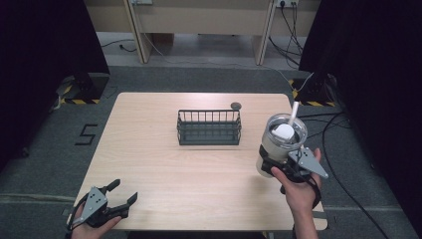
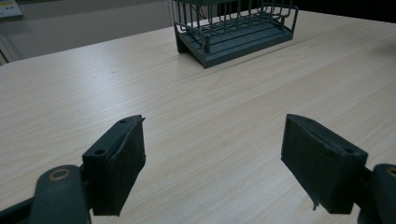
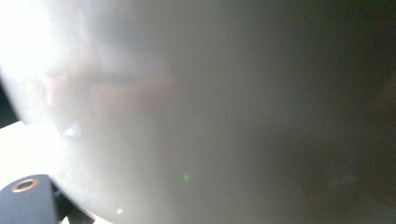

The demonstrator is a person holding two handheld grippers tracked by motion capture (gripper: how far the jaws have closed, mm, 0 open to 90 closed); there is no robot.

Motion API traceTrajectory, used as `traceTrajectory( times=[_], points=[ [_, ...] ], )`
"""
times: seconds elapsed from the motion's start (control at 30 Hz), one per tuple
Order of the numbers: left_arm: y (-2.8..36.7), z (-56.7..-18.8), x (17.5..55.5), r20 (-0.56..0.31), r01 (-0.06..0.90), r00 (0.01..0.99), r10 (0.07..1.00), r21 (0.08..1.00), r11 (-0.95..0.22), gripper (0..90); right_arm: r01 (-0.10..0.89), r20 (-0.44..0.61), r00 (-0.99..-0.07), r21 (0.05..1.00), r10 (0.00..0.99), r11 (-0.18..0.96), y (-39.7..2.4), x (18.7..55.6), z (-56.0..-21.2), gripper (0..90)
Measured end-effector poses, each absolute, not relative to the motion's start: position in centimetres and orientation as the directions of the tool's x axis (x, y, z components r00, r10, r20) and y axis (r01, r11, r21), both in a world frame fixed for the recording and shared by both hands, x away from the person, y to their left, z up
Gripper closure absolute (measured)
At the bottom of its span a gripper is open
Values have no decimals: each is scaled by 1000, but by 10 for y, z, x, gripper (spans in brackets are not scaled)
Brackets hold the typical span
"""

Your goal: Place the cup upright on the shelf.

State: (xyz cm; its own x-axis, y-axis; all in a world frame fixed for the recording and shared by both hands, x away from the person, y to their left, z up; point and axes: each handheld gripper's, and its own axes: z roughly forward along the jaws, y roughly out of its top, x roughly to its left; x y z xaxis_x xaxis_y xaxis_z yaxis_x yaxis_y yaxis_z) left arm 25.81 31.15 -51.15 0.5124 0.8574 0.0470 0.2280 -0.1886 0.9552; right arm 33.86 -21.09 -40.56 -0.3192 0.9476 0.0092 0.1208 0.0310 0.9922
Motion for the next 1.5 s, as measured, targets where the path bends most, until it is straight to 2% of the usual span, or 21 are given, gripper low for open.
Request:
traceTrajectory(
  times=[1.5],
  points=[
    [312,-511,258,46,220,521,852,958,-186,210,97,21,-401,995,916,20,-139,401,-373,100]
  ],
)
